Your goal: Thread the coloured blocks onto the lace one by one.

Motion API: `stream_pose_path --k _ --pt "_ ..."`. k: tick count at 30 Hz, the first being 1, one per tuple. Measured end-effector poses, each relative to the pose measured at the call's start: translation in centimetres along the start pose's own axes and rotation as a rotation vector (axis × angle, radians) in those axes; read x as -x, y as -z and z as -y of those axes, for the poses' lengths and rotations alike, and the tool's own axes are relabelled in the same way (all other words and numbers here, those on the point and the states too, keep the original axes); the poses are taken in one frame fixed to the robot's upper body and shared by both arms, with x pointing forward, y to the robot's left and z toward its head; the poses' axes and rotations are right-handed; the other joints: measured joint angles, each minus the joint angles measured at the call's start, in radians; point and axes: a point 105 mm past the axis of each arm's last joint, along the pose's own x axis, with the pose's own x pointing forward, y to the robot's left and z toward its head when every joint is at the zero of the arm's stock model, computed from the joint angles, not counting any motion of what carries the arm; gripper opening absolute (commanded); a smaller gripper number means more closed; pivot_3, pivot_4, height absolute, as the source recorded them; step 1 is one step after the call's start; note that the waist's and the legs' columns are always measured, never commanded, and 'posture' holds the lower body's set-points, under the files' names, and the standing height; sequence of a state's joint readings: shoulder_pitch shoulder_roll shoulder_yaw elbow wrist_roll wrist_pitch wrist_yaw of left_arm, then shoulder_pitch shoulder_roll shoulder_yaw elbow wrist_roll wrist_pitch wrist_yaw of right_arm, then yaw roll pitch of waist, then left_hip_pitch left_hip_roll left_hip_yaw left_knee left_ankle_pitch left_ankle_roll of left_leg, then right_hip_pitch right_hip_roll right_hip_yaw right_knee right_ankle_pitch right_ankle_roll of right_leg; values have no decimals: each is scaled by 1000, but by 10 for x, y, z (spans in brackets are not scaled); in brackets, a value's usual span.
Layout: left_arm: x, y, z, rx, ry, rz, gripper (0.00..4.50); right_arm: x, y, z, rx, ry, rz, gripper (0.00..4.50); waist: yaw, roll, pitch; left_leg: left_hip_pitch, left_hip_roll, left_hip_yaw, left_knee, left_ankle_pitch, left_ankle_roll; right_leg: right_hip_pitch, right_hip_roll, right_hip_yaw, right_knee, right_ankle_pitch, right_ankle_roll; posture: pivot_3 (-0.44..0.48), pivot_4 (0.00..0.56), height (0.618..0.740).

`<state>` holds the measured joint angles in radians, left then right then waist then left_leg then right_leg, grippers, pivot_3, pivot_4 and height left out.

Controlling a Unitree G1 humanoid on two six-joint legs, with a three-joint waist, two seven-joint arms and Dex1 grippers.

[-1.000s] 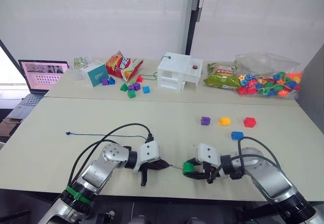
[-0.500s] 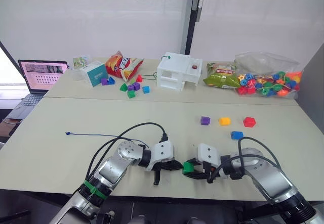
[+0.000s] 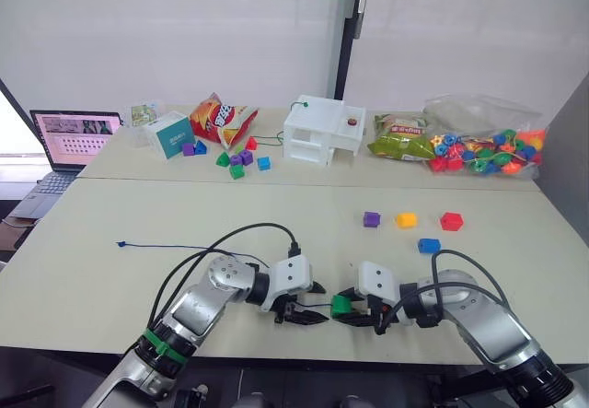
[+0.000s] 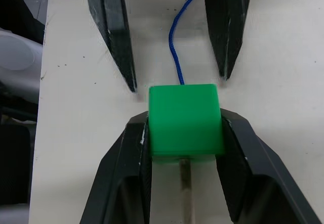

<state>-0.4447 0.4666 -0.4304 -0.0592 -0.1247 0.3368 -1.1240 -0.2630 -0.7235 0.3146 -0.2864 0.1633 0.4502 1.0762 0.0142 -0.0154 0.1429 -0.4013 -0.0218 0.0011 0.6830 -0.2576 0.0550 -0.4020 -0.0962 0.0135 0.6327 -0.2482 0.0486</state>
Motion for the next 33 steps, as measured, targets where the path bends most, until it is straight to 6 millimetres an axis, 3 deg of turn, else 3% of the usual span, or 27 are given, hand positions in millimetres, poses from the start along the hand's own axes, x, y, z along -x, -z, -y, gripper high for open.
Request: stream_pose_path --k 7,9,15,16,23,29,33 --pt "6 -2 -1 -9 -13 -5 2783 4 -2 -3 -31 18 0 1191 2 0 0 -2 0 0 0 0 0 -2 0 0 0 0 0 0 150 740" --pt "5 -4 0 -8 -9 0 2839 8 -3 -2 -40 38 4 2233 2 0 0 -3 0 0 0 0 0 -2 0 0 0 0 0 0 150 740" --pt "-5 -20 -1 -30 37 26 2839 19 -17 4 -18 112 47 4331 -1 0 0 -3 0 0 0 0 0 -2 0 0 0 0 0 0 150 740" --pt "-7 -22 -1 -30 44 28 2839 20 -15 3 -29 119 45 4466 0 0 0 -3 0 0 0 0 0 -2 0 0 0 0 0 0 150 740" --pt "-30 -24 0 -28 96 11 2839 43 6 -6 -99 166 -18 4466 9 0 0 -3 -1 0 1 0 0 -1 0 0 -1 0 1 0 150 740" --pt "-47 -20 -3 -48 98 -10 2839 44 21 -10 -111 189 -43 4466 -2 0 0 -3 0 1 1 0 0 -2 1 1 -1 0 0 0 150 740" --pt "-47 -18 -4 -53 101 -13 1671 42 22 -7 -95 219 -37 4500 -2 0 0 -3 1 1 1 0 0 -2 1 1 -1 0 1 0 150 740"
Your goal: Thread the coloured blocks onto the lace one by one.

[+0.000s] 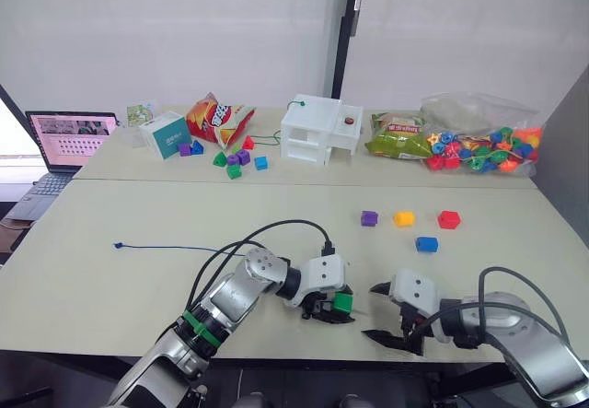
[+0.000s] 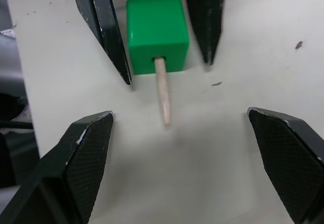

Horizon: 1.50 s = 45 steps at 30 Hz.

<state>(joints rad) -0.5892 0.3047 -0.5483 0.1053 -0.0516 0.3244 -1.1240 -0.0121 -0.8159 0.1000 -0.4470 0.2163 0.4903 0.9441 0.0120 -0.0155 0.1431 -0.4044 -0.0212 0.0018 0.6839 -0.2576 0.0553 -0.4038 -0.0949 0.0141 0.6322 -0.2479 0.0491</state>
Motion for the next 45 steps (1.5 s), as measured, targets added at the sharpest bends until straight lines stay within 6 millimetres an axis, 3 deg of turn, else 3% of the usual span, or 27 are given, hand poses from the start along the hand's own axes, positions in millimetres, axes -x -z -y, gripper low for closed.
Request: stream_pose_path --k 2,6,20,32,36,45 --pt "0 0 1 -3 9 1 1203 -1 0 0 0 3 2 4500 1 0 0 0 0 0 0 0 0 0 0 0 0 0 0 0 150 740" --pt "2 1 2 -11 25 0 1203 -1 2 1 0 5 -2 4500 2 0 0 0 0 0 0 0 0 0 -1 0 0 0 0 0 150 740" --pt "2 1 4 -11 45 -2 1203 -6 1 -1 38 -15 -2 0 2 0 0 0 -1 0 0 0 0 0 0 0 0 0 0 0 150 740" --pt "12 6 1 -23 31 -31 1203 -7 -1 -4 62 -36 4 0 0 0 0 0 0 0 1 0 0 0 0 0 0 0 0 0 150 740" --pt "48 22 -4 -56 -2 -85 1203 -4 -2 -3 81 -54 1 0 -11 0 0 1 2 0 0 0 0 0 2 1 1 0 -1 0 150 740" --pt "214 95 -22 134 -331 -294 1203 -3 -5 6 133 -93 25 0 -25 0 0 5 3 1 -2 0 0 0 2 0 3 -1 -2 0 150 740"
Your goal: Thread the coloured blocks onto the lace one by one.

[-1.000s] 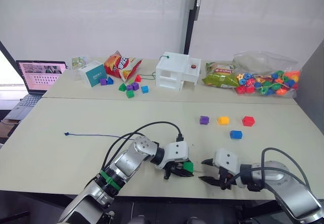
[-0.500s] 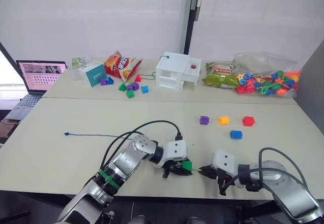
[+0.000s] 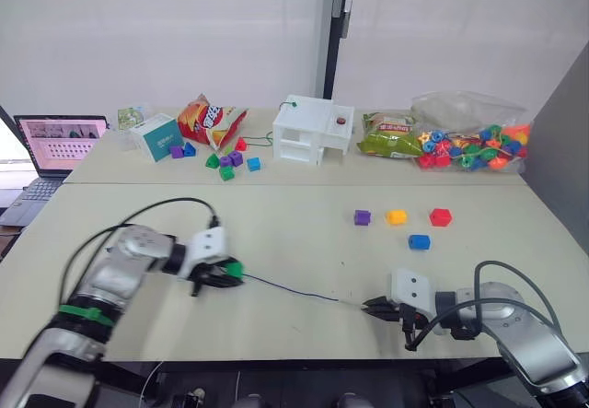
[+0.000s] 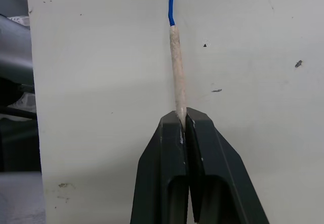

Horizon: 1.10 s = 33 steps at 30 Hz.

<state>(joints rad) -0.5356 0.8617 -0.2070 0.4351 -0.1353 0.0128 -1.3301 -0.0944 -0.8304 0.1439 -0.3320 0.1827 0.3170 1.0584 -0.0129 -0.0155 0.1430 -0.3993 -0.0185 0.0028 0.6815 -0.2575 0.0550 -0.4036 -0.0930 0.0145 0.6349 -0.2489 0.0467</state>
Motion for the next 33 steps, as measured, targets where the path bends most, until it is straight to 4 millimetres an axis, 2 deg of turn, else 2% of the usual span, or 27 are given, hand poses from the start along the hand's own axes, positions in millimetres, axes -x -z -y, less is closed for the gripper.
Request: stream_pose_path --k 2,4,10,12,15,16,21,23,25,27,30,33 --pt "26 21 -9 25 -69 -48 1203 1 0 1 7 -5 3 0 -2 0 0 1 0 0 -1 0 0 -1 0 0 1 0 0 0 150 740" --pt "46 35 -8 51 -107 -82 1203 1 4 2 -5 -9 1 0 -2 0 0 1 0 1 -1 0 0 -1 -1 0 4 -1 -1 0 150 740" --pt "42 34 4 50 -99 -32 1203 0 -1 5 6 -18 28 0 13 0 0 0 -2 2 0 0 0 -1 -4 0 5 -1 0 0 150 740" --pt "42 33 4 41 -103 -38 2250 -1 -2 6 4 -22 37 0 15 0 0 0 -2 2 0 0 0 -1 -4 0 6 -1 0 0 150 740" --pt "38 30 4 65 -100 -32 3206 -2 -4 7 9 -28 40 0 16 0 0 0 -1 2 0 0 0 -1 -3 0 6 -1 0 0 150 740" --pt "35 26 4 65 -94 -20 3532 -2 -4 7 11 -29 43 0 18 0 0 0 -1 2 0 0 0 -2 -3 0 6 -1 0 0 150 740" --pt "26 -6 5 48 -59 57 3532 -5 -7 7 6 -40 44 0 21 -2 1 -2 -1 2 1 0 0 -2 -3 -1 6 -1 0 0 150 740" --pt "21 -29 9 24 -37 123 3532 -8 -7 5 -1 -53 42 0 22 -2 1 -2 -1 2 1 0 0 -2 -3 0 6 -1 0 0 150 740" --pt "9 -54 21 5 20 200 3532 -12 -11 2 0 -67 49 0 23 -2 1 -2 -1 2 1 0 0 -2 -3 0 6 -1 0 0 150 740" --pt "-10 -74 40 0 84 267 3532 -13 -12 1 -2 -69 49 0 22 -1 1 -1 -1 1 1 0 0 -1 -3 0 6 -1 0 0 150 740" --pt "-53 -102 73 7 204 378 3532 -20 -17 -2 1 -79 64 0 27 -2 1 -2 -1 1 3 0 0 -1 -3 0 6 -1 0 0 150 740" --pt "-82 -120 90 -6 244 426 3532 -23 -19 -4 -2 -86 67 0 25 -2 1 -2 -1 1 3 0 0 -1 -2 0 7 -1 0 0 150 740"
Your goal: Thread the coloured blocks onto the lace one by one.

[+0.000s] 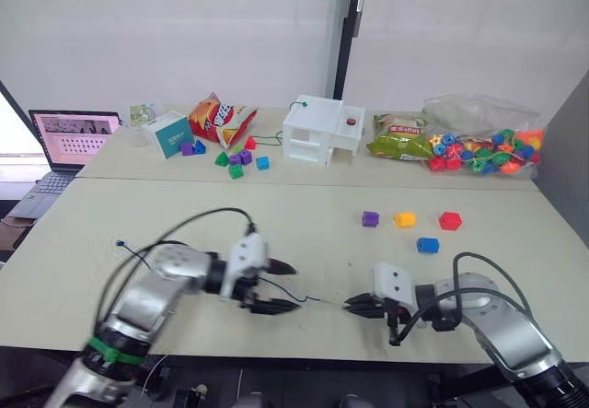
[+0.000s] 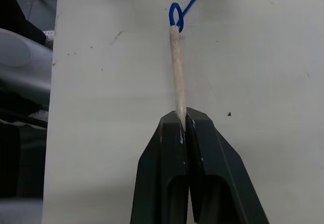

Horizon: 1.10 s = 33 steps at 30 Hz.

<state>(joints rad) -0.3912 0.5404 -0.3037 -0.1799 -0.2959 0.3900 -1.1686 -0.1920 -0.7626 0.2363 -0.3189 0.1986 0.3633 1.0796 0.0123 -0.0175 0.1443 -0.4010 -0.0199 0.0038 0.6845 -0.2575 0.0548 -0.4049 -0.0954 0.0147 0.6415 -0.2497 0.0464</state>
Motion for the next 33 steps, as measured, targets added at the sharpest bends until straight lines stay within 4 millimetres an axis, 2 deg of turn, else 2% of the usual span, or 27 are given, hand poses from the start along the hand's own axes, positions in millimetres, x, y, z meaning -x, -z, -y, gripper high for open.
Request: stream_pose_path --k 5,8,14,18,25,33 --pt "-23 8 -8 -54 -11 -10 3532 -1 -3 2 5 2 -3 0 -3 0 0 1 0 0 0 0 0 0 1 0 0 0 0 0 150 740" --pt "-25 23 -9 -40 -8 -41 3532 -1 -6 2 16 8 2 0 -2 0 0 0 0 0 0 0 0 -1 1 0 -1 0 0 0 150 740" --pt "-28 21 -8 -48 11 -29 3532 -2 -8 1 15 9 2 0 3 0 0 0 0 0 0 0 0 0 -1 -1 -1 0 0 0 150 740" --pt "-31 19 -7 -49 17 -21 2388 -2 -8 1 7 10 -3 0 0 0 0 0 0 0 0 0 0 0 0 0 -1 0 0 0 150 740" --pt "-33 19 -7 -47 22 -16 43 -2 -7 1 6 14 -4 0 1 0 0 0 0 0 0 0 0 0 -1 0 -1 0 0 0 150 740" --pt "-35 19 -6 -38 30 -12 14 -1 -6 2 2 29 -9 0 1 0 0 0 0 0 0 0 0 0 0 0 -1 0 0 0 150 740"
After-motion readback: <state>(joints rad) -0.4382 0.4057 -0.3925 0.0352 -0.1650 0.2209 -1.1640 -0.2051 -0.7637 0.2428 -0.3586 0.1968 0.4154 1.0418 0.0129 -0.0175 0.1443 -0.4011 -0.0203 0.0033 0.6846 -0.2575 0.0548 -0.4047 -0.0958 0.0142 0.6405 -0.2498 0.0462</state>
